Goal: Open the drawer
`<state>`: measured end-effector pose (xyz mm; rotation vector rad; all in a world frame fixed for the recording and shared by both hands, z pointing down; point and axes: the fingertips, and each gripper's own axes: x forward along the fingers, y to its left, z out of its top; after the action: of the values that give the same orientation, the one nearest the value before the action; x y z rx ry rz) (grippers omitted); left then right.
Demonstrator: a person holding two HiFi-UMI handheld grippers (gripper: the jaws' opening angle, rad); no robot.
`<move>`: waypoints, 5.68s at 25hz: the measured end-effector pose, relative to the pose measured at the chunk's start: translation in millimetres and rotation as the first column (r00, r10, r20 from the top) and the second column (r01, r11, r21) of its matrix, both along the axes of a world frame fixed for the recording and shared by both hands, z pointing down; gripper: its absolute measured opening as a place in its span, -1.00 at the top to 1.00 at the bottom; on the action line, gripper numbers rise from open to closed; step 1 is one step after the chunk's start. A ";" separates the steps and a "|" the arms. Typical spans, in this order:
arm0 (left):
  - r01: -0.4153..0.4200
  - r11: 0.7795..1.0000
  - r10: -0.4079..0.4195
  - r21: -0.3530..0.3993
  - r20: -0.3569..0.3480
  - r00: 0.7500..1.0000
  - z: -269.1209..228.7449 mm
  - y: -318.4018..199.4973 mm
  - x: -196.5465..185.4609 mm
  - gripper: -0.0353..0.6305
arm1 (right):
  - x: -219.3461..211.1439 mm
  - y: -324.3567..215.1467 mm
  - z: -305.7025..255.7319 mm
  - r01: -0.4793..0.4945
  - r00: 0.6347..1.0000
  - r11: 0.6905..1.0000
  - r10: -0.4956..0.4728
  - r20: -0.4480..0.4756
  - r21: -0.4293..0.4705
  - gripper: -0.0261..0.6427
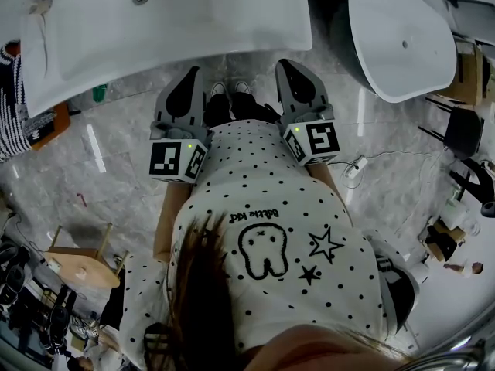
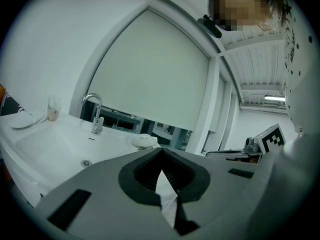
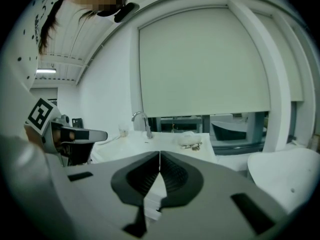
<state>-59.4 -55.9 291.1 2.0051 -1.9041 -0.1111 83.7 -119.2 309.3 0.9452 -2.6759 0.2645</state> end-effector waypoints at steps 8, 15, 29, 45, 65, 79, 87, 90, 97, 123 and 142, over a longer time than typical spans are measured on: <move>0.026 1.000 -0.026 0.009 0.007 1.000 -2.1 -2.6 2.3 0.88 | 0.4 -7.7 -3.3 0.024 1.000 1.000 -0.025 0.017 0.016 0.88; 0.060 0.998 -0.061 0.031 0.040 0.997 4.9 -0.2 34.5 0.88 | 27.5 -13.6 -8.4 0.054 0.998 0.997 -0.056 0.041 0.058 0.88; 0.074 0.997 -0.076 0.037 0.039 0.996 6.1 -6.5 54.5 0.88 | 49.5 -19.2 -9.1 0.063 0.997 0.995 -0.066 0.049 0.073 0.88; 0.054 0.965 -0.030 -0.258 0.093 0.995 102.0 -15.2 49.8 0.88 | 61.9 -8.5 12.4 0.077 0.997 0.997 -0.077 0.001 0.004 0.88; 0.078 0.848 -0.024 -0.524 0.109 0.994 316.6 -53.6 43.8 0.57 | 37.8 17.5 61.0 0.171 0.983 0.981 -0.176 -0.055 -0.093 0.88; 0.100 0.762 -0.080 -0.640 0.060 0.995 444.4 -75.9 37.6 0.47 | 54.4 25.4 114.8 0.109 0.987 0.969 -0.133 -0.095 -0.222 0.88; 0.120 0.744 -0.106 -0.657 0.062 0.992 479.4 -89.0 30.9 0.41 | 61.2 20.5 139.6 0.079 0.985 0.958 -0.117 -0.126 -0.276 0.88; 0.129 0.747 -0.112 -0.652 0.068 0.991 480.4 -93.1 26.0 0.39 | 61.0 21.3 141.6 0.071 0.985 0.956 -0.112 -0.130 -0.285 0.88; 0.144 0.739 -0.120 -0.658 0.082 0.989 485.9 -96.3 25.4 0.37 | 57.1 18.3 146.8 0.071 0.984 0.951 -0.116 -0.135 -0.299 0.88; 0.105 0.775 -0.110 -0.623 0.031 0.993 485.5 -84.4 40.8 0.47 | 48.6 27.7 152.3 0.075 0.978 0.951 -0.129 -0.162 -0.300 0.88; 0.067 0.774 -0.078 -0.629 0.009 0.997 490.6 -51.4 54.8 0.48 | 25.8 44.5 156.5 0.099 0.973 0.949 -0.155 -0.169 -0.300 0.88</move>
<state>-4.6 -107.3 781.7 1.4607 -1.6959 0.4396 109.5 -74.7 465.8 0.6687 -2.4240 0.4962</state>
